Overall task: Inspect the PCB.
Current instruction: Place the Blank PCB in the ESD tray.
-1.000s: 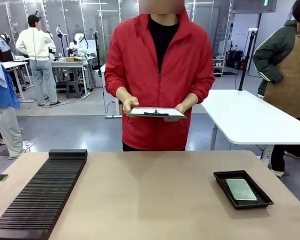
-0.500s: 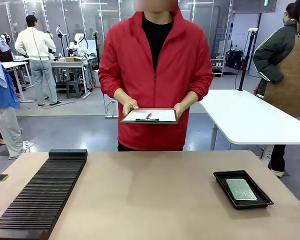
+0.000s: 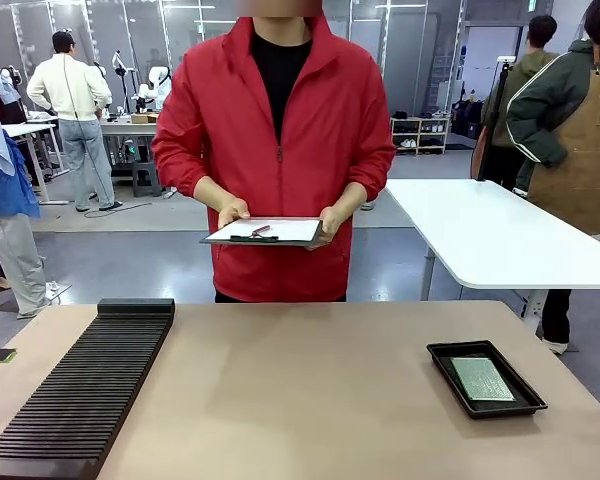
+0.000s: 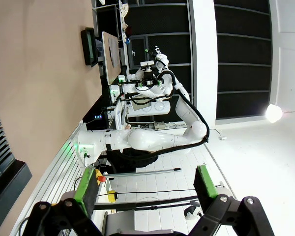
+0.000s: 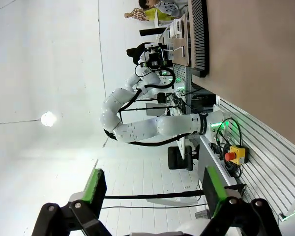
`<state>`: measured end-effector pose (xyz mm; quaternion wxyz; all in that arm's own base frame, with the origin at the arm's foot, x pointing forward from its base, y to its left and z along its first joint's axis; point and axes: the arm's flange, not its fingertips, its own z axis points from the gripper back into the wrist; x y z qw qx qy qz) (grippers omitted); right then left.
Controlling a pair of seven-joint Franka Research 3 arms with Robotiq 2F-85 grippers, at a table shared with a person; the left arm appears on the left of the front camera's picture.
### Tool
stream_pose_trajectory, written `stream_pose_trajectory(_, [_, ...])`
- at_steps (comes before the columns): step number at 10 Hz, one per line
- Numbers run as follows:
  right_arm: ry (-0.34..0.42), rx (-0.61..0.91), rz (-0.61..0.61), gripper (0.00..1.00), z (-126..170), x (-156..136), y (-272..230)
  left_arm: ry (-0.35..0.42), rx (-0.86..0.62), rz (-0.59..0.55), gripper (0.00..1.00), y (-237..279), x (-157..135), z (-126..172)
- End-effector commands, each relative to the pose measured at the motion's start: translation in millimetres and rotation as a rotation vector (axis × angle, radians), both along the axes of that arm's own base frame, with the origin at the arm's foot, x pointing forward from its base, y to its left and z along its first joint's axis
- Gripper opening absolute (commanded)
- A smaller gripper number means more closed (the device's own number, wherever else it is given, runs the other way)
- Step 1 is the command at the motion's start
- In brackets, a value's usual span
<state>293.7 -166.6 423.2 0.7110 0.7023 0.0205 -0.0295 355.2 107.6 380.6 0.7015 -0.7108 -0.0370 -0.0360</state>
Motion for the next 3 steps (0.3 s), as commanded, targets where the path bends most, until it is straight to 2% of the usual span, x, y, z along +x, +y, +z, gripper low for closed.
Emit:
stream_pose_trajectory(1, [0.003,-0.016,0.001,1.0,-0.4,-0.9,-1.8,0.0,0.005,0.004,1.0,0.5,-0.1,1.0])
stream_pose_trajectory(3, [0.003,-0.016,0.001,1.0,-0.4,-0.9,-1.8,0.0,0.005,0.004,1.0,0.5,-0.1,1.0])
